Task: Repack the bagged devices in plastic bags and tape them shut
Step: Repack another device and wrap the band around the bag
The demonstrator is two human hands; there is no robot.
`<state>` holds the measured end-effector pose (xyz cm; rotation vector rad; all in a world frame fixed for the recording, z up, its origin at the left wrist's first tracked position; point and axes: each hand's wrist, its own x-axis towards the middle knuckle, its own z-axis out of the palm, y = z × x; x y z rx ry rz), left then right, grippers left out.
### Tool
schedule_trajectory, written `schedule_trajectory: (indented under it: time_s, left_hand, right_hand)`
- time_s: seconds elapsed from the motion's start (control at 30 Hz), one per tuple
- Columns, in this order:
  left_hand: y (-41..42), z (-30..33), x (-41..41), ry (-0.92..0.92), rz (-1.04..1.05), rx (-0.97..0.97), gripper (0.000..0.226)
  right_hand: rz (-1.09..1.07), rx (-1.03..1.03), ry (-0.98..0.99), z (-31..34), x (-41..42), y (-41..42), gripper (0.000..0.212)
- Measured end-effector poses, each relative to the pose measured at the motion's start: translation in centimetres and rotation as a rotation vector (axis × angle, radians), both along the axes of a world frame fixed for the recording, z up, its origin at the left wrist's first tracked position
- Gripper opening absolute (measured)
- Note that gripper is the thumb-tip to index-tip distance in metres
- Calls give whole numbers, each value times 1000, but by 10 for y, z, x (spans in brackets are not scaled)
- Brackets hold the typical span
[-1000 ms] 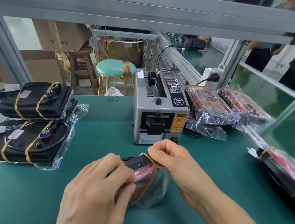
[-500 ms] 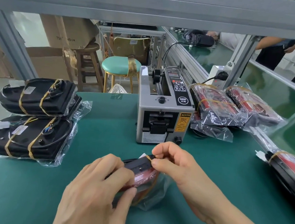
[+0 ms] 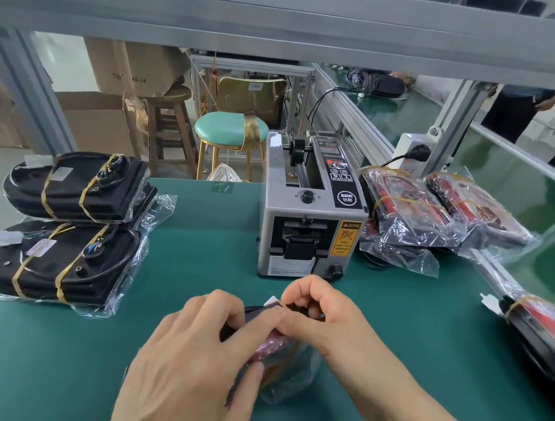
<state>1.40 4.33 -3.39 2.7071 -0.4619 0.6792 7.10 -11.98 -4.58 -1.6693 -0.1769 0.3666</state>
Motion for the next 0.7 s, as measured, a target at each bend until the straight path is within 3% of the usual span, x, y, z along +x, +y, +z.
schedule_trajectory:
  time_s: [0.23,0.33,0.47,0.57,0.67,0.7]
  left_hand:
    - [7,-4,4,117,48,174,82]
    - [10,2,-1,176,73,85,91]
    - [9,10,-13,177,158,-239,87]
    - [6,11,-15,238,137,-645,69]
    - [8,10,-10,285,72,-1000,53]
    - [8,9,-8,306,66,-1100,48]
  right_hand:
    - [-24,80,11,-13,5,-9,10]
    - [-1,117,-27,-26,-3,-24,42]
    - [179,41,-59,-38,-11,-38,94]
    - [269,204,-49,-33,-15,-29,97]
    - [142,396,52,-27,-20,-13,113]
    - [100,466,73,-23,-21,-9,107]
